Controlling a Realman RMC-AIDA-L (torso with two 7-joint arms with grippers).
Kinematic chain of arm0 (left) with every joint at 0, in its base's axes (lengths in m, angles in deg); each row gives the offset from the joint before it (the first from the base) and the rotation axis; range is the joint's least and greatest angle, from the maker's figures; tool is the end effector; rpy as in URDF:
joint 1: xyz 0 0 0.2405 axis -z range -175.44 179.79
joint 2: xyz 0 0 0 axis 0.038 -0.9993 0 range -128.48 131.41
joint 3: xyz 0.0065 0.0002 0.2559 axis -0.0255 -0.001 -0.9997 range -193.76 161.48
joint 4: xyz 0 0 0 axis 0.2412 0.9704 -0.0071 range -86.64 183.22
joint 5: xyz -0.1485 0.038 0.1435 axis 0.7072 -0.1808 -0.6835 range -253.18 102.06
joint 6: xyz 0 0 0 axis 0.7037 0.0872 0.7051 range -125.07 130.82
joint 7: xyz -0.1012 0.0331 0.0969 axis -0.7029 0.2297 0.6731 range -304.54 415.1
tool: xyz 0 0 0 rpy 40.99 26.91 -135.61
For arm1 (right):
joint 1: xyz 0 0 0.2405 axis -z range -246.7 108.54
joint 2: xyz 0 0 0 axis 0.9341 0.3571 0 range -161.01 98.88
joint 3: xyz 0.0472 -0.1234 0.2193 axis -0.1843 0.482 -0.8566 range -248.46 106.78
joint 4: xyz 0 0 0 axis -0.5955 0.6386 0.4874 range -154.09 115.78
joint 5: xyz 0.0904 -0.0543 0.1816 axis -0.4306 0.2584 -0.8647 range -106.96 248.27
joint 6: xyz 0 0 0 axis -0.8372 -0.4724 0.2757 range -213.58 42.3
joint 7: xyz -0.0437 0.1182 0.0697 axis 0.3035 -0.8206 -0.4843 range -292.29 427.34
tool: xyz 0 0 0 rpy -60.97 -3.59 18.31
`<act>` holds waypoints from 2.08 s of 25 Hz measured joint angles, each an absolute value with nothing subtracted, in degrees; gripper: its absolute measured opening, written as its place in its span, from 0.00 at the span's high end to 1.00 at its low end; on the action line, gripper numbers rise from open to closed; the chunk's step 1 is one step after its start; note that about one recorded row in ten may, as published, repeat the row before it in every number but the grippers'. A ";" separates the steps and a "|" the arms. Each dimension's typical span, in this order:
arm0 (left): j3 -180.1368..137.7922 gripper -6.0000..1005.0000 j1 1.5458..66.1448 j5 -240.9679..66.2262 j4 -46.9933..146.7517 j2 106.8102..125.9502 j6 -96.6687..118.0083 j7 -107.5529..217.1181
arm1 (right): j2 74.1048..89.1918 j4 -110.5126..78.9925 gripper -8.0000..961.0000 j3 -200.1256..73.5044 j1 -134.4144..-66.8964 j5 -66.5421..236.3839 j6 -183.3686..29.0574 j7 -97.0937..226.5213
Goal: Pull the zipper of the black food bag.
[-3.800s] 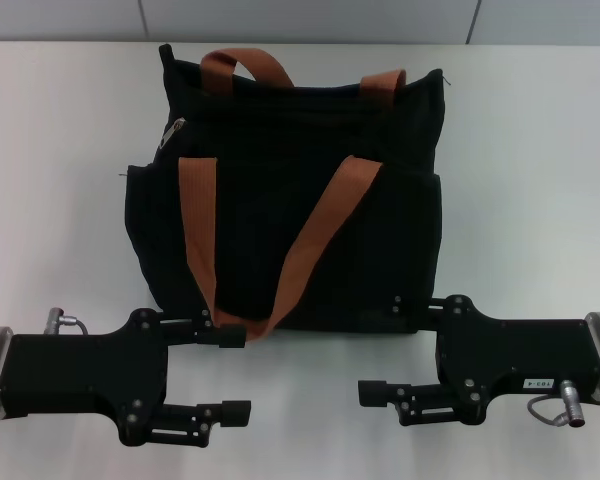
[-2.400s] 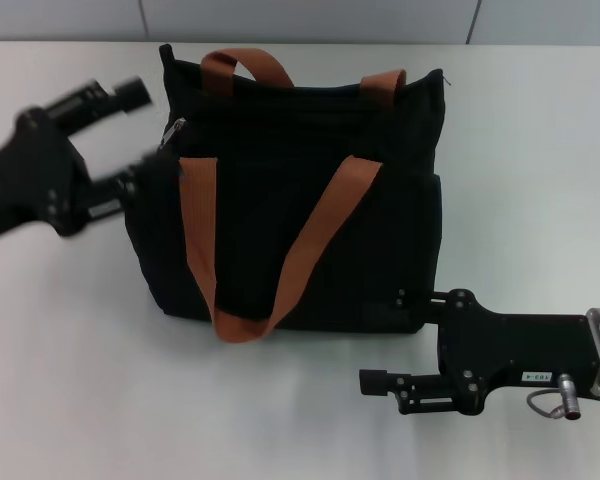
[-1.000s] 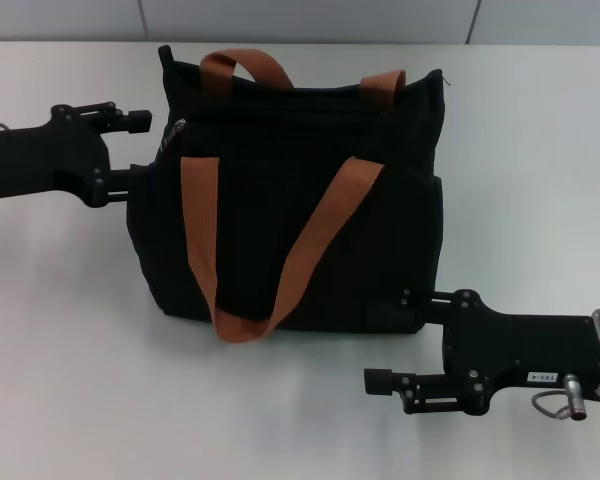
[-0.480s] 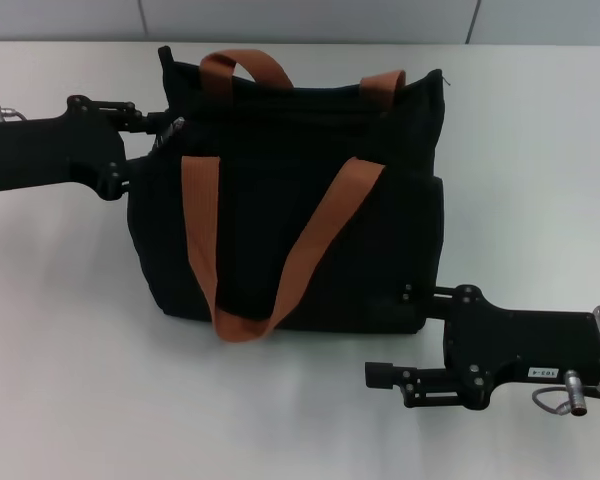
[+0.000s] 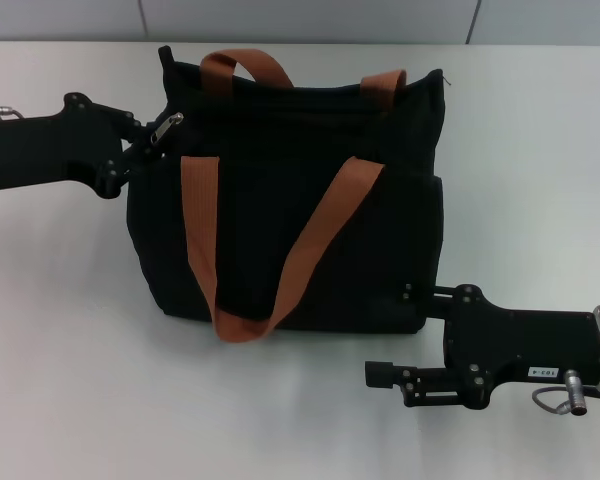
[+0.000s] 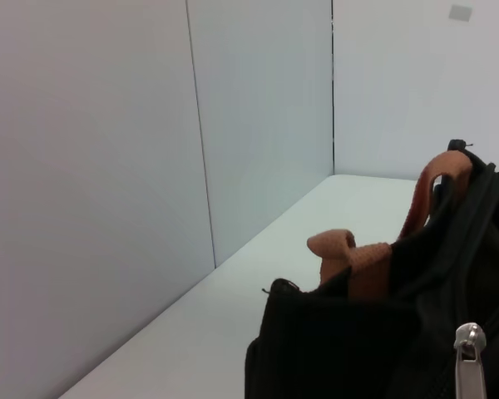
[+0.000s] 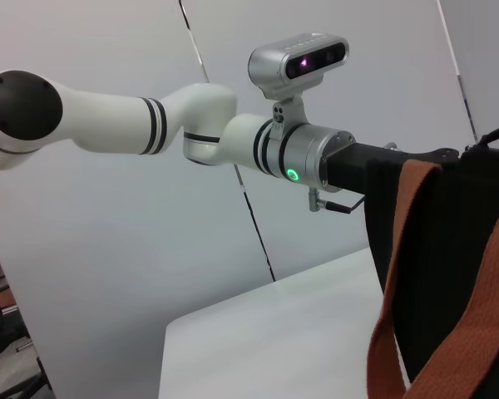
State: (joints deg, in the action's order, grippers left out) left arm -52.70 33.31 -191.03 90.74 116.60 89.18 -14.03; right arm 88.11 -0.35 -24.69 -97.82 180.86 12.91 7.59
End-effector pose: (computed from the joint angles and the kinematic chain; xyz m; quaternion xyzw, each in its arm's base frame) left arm -0.2725 0.3575 0.0498 -0.9505 -0.1017 -0.1842 0.2286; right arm 0.2584 0.2589 -0.0546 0.9340 -0.1568 -0.3209 0.0009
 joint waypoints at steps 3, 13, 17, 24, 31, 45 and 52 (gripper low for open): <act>-52.34 0.96 33.38 -191.00 90.74 116.59 89.30 -14.27 | 88.11 -0.35 0.21 -24.70 -97.82 180.86 12.88 7.59; -52.12 0.97 32.71 -188.98 94.48 116.08 95.06 -14.78 | 88.17 -0.35 0.21 -25.23 -98.02 180.81 13.02 7.59; -52.12 0.97 32.53 -188.78 95.95 116.57 95.99 -15.16 | 88.21 -0.35 0.22 -25.22 -98.17 180.19 14.30 7.59; -52.13 0.97 32.11 -188.75 97.36 117.41 96.23 -14.84 | 88.08 0.61 0.22 -25.22 -98.18 175.20 22.38 5.90; -52.08 0.97 31.44 -187.09 97.41 117.69 95.98 -14.48 | 88.03 7.70 0.22 -25.22 -100.03 167.00 27.13 -11.02; -52.09 0.97 30.62 -185.96 97.03 117.84 95.85 -14.33 | 85.29 13.19 0.22 -20.57 -119.65 168.88 11.69 -53.32; -52.08 0.97 30.42 -185.60 96.92 117.86 96.01 -13.99 | 85.61 13.19 0.23 -15.47 -125.17 171.61 4.67 -59.83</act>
